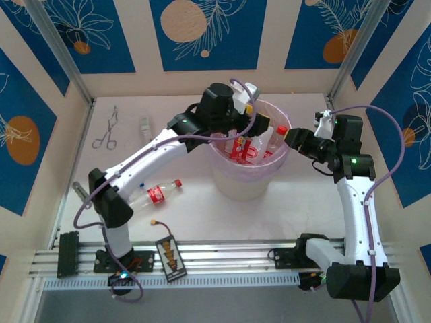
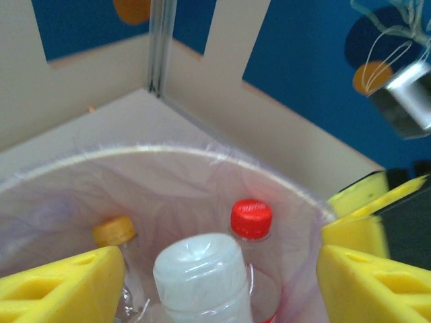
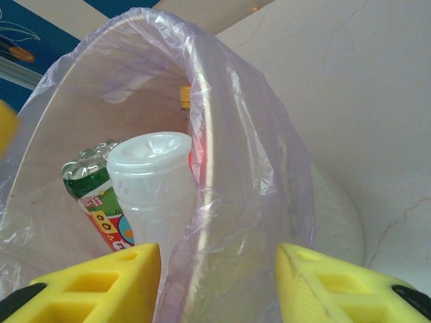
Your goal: Put the plastic bottles in the bin
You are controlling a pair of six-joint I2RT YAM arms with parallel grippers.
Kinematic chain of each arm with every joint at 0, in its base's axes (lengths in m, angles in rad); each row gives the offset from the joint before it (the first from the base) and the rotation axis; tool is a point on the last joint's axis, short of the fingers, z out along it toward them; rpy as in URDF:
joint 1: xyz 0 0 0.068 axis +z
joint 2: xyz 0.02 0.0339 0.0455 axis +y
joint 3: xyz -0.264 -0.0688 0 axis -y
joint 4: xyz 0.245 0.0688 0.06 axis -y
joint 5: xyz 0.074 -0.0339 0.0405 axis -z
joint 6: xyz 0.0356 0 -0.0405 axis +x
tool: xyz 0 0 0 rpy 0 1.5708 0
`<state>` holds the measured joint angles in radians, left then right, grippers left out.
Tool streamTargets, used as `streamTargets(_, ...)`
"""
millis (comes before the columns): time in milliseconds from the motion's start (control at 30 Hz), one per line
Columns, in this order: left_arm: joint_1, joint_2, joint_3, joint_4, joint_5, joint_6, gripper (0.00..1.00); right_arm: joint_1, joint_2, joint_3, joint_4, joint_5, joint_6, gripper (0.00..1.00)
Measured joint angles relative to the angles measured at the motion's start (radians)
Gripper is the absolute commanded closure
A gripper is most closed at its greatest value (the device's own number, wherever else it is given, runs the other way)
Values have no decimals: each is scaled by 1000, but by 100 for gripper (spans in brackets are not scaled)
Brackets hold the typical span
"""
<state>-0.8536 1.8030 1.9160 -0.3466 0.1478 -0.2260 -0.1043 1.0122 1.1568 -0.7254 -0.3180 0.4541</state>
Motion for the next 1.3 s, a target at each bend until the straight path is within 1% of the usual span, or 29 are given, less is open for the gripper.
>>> streamTargets(100,30,-69,-18,7,-10,0,23,0,6,2,0,0,0,51)
streamTargets(233,114,-182,-105,-18,-42,-5,22,0,13,4,-1,0,0,51)
streamTargets(300,166,-244,-174,-42,-70,-21,22,0,17,7,0,0,-1,51)
streamTargets(400,246,-365,-333,-98,-146,-72,21,0,25,14,0,0,-6,51)
streamTargets(467,295,-439,-432,-173,-209,-108,20,0,33,19,-1,0,-12,51)
streamTargets(533,346,-493,-507,-249,-247,-140,19,0,40,21,0,0,-18,51)
streamTargets(567,369,-513,-540,-279,-260,-154,17,0,45,21,-1,0,-21,51)
streamTargets(633,415,-543,-610,-319,-276,-177,16,0,51,21,-1,0,-30,51)
streamTargets(733,493,-543,-699,-333,-273,-193,14,0,54,21,-1,-1,-37,51)
streamTargets(800,546,-506,-727,-325,-269,-196,12,0,54,21,-1,-5,-38,51)
streamTargets(833,570,-471,-729,-312,-269,-195,9,0,54,21,-1,-8,-38,51)
streamTargets(867,589,-433,-729,-287,-269,-195,6,0,53,21,0,-8,-37,51)
streamTargets(967,635,-284,-702,-212,-274,-187,0,0,46,21,0,-12,-37,51)
streamTargets(1033,665,-156,-640,-182,-264,-180,0,0,42,21,0,-16,-38,51)
streamTargets(1167,720,121,-428,-153,-253,-146,0,-1,40,21,-1,-23,-38,51)
streamTargets(1300,741,283,-263,-156,-258,-108,0,-3,37,20,-1,-23,-37,51)
